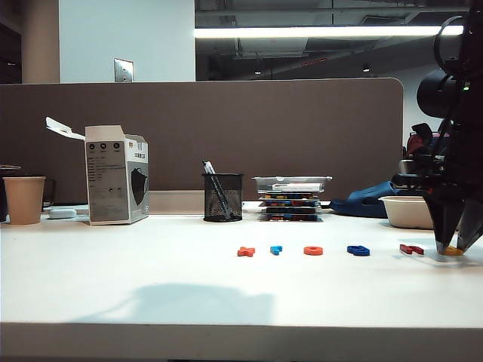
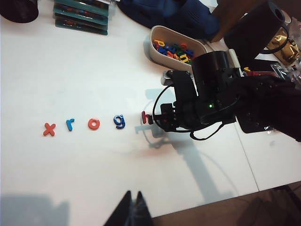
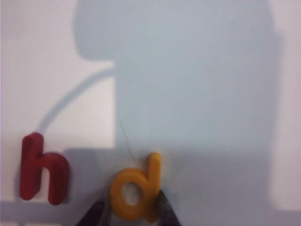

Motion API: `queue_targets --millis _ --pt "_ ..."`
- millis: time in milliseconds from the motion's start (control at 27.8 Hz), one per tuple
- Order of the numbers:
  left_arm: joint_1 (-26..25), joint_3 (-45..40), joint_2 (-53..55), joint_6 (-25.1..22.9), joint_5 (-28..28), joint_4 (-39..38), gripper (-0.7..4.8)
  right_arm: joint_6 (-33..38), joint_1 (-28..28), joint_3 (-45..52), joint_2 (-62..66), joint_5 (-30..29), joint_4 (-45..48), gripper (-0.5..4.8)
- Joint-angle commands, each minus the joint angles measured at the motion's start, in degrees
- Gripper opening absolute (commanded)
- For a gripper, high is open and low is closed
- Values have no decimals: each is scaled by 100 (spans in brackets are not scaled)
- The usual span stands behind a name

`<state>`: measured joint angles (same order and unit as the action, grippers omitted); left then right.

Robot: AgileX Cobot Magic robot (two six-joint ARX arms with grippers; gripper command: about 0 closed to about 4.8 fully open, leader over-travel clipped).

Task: Select the appropriate letters from the row of letter magnets placed on the table to arrange into the word "dog".

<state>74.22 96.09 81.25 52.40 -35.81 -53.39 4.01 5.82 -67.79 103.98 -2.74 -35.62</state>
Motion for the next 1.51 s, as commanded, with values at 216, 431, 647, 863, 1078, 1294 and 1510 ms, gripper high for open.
queue_targets --millis 216,431,647,863,1078,1294,1510 --pt "-4 11 -13 -9 -17 31 -6 26 15 83 94 -125 -212 104" --pt "-4 11 -13 -9 -17 31 -6 31 15 83 94 -127 -592 103" --pt "-4 11 -15 -11 -17 31 -6 107 15 83 90 -125 -1014 103" --pt "-4 11 -13 -9 -17 31 -6 240 35 83 57 -149 -1360 103" --pt "-4 11 -13 -11 -17 31 -6 278 184 83 57 -297 -1631 103" --pt "-4 11 -13 -9 -17 31 -6 540 713 83 57 -511 -1572 103" --pt "-4 11 -13 -9 -17 31 -6 868 1163 83 59 -870 -1368 103"
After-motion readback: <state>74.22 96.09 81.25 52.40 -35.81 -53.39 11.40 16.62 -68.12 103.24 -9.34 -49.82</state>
